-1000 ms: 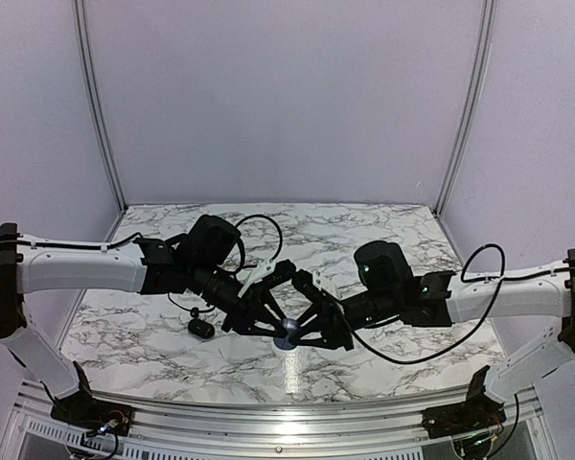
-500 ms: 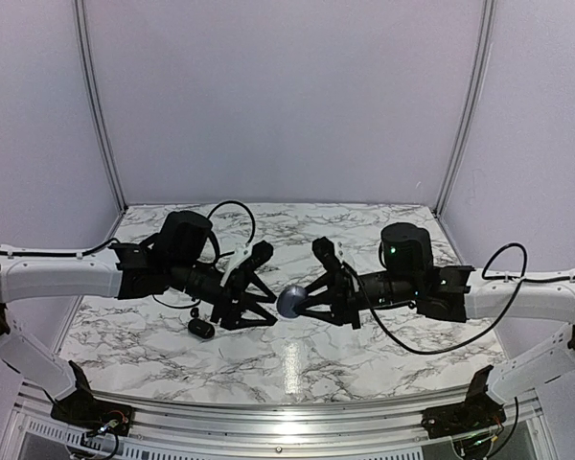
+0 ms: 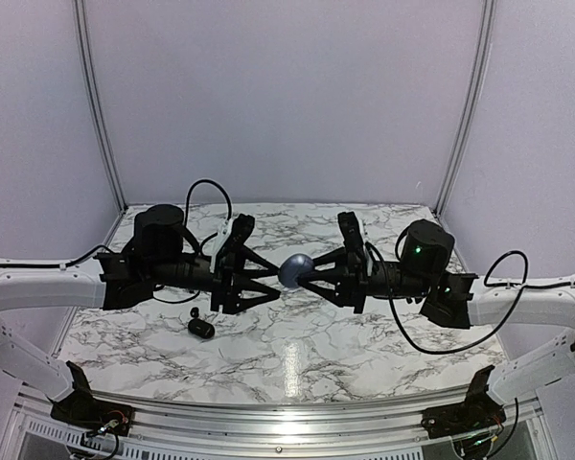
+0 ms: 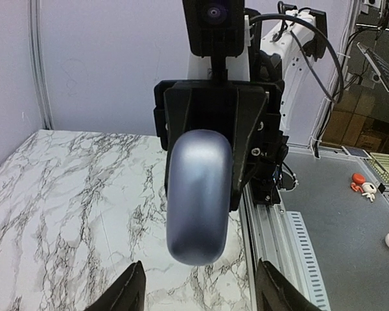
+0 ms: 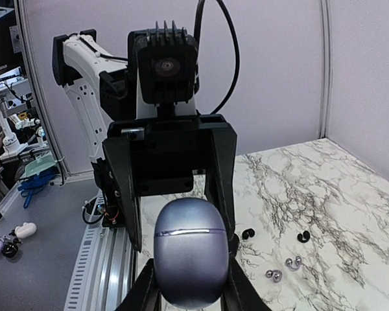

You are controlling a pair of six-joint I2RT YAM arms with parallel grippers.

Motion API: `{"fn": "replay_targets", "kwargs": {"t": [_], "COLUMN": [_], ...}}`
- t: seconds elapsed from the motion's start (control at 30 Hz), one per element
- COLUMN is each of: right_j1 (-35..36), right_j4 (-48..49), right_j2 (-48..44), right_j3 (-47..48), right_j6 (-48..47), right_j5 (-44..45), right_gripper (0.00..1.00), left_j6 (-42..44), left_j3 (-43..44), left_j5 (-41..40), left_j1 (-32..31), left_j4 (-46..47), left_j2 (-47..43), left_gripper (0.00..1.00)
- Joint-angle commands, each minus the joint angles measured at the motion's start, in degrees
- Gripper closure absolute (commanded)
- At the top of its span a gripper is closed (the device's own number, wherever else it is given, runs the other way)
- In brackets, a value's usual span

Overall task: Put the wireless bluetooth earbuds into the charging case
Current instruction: Pass from the right arm to the left

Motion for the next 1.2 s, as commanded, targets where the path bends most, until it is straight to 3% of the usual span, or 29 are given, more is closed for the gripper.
{"fn": "replay_targets", "kwargs": {"t": [0.0,0.27,1.07,1.17], "right_j1": [-0.3,0.4,2.0,2.0], "right_j4": [7.6,9.9,9.9,9.9], "right_j2": [0.3,1.3,3.0,3.0], "right_j3": [-0.1,-1.0,-1.1,-1.1], "right_j6": [3.2,3.6,2.2,2.2], "right_j5": [-1.0,-0.2,0.1,0.0], "right_gripper": [0.87,0.87,0.86,0.86], "left_j6": [-2.3,-3.4,-4.8,-4.9], "left_j3": [0.2,2.3,3.8,4.0], "left_j5": [-1.1,-1.0,-3.0,-2.8], "left_j1": [-1.3,-2.5,-2.8,-2.8], "left_j4": [5.8,6.1,6.0,5.9], "left_j2": [1.5,4.4,4.2,4.4], "left_gripper": [0.41,0.47,0.47,0.55]}}
